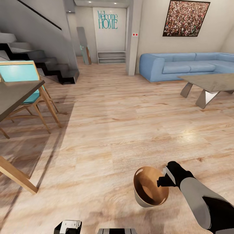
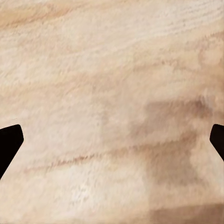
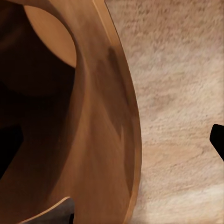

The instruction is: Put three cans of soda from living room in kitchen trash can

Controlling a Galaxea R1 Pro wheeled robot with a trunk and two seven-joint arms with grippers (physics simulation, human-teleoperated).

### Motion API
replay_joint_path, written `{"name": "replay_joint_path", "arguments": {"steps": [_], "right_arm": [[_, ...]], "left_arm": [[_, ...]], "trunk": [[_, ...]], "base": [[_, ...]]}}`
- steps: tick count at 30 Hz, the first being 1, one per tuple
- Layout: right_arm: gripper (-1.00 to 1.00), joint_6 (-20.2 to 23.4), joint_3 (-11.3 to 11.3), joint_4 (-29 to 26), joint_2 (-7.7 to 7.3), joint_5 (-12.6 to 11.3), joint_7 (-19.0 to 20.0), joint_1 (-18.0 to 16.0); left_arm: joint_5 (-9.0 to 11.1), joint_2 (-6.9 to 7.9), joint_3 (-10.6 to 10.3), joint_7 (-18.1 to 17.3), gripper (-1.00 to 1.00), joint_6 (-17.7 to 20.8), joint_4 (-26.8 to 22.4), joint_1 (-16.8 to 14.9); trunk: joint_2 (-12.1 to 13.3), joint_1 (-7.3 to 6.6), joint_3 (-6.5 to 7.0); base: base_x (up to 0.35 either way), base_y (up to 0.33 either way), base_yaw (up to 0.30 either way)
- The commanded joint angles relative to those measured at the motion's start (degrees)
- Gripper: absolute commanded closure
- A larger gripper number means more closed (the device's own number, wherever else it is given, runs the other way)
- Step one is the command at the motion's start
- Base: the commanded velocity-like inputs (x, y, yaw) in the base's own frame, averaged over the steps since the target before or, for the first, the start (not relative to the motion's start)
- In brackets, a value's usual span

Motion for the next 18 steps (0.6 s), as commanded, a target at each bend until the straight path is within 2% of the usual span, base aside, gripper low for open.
{"name": "replay_joint_path", "arguments": {"steps": [1, 8, 18], "right_arm": [[-1.00, 0.00, -0.01, 0.00, 0.00, 0.01, 0.00, 0.00], [-1.00, -0.05, 0.00, 0.00, 0.00, 0.02, 0.00, 0.00], [-1.00, -0.08, -0.01, 0.00, 0.00, 0.02, 0.00, 0.02]], "left_arm": [[0.01, 0.00, 0.00, 0.00, -1.00, 0.00, 0.00, 0.00], [0.00, 0.00, 0.00, 0.00, -1.00, 0.00, 0.00, 0.00], [0.03, 0.00, 0.00, 0.00, -1.00, 0.00, 0.00, 0.00]], "trunk": [[0.00, 0.00, 0.00], [-0.09, 0.18, -1.55], [-0.09, 0.18, -1.55]], "base": [[0.000, 0.000, 0.000], [0.000, 0.000, 0.000], [0.000, 0.000, 0.000]]}}
